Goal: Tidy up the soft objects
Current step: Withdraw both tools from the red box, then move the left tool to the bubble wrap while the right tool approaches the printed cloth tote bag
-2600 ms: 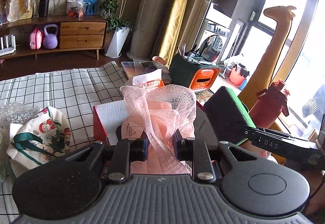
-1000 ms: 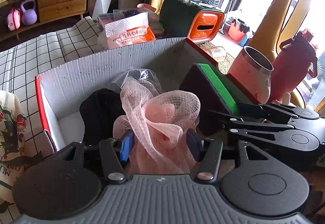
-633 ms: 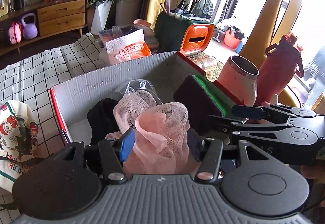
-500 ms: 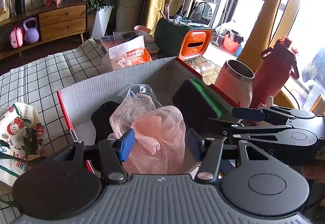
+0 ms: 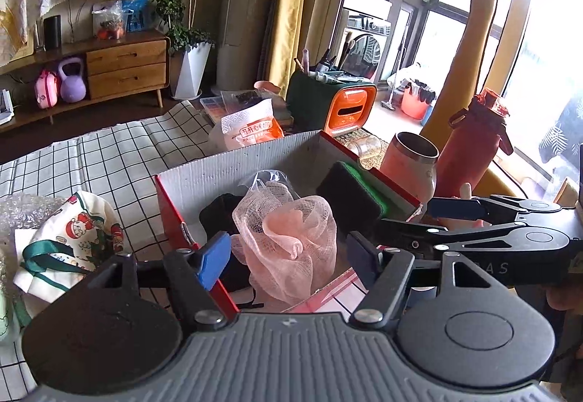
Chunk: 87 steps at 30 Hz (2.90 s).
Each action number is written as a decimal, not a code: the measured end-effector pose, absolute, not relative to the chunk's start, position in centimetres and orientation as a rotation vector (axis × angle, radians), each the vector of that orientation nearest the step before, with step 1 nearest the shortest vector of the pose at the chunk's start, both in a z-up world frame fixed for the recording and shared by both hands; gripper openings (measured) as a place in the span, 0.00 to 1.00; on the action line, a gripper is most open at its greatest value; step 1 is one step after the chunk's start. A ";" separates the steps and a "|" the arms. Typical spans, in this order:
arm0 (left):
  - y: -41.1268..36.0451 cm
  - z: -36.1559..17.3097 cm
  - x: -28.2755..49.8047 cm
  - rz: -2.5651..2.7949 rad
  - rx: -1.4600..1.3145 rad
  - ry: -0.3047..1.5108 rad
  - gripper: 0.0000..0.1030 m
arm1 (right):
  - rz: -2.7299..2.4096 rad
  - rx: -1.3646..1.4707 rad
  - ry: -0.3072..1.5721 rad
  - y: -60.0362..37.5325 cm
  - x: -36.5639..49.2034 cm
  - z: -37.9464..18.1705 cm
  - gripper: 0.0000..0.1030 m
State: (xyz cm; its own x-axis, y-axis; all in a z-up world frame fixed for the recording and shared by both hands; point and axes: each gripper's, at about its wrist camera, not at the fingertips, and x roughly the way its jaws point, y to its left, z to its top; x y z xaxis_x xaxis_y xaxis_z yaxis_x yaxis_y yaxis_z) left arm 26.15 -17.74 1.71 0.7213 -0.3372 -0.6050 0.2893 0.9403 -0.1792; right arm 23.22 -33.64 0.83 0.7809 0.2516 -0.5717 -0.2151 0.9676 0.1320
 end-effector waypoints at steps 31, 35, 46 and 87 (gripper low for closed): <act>-1.4 2.6 17.2 -0.200 -0.191 0.579 1.00 | 0.497 -0.012 0.601 -21.2 18.6 1.9 0.99; 1.3 3.6 18.3 -0.147 -0.219 0.557 1.00 | 0.520 -0.022 0.616 -19.7 19.3 1.7 0.99; 6.0 4.5 25.1 -0.068 -0.275 0.595 1.00 | 0.550 -0.030 0.627 -15.5 23.9 2.1 0.99; 8.5 -6.6 40.1 0.079 -0.385 0.797 0.74 | 0.437 0.048 0.803 -4.5 39.7 -8.5 0.76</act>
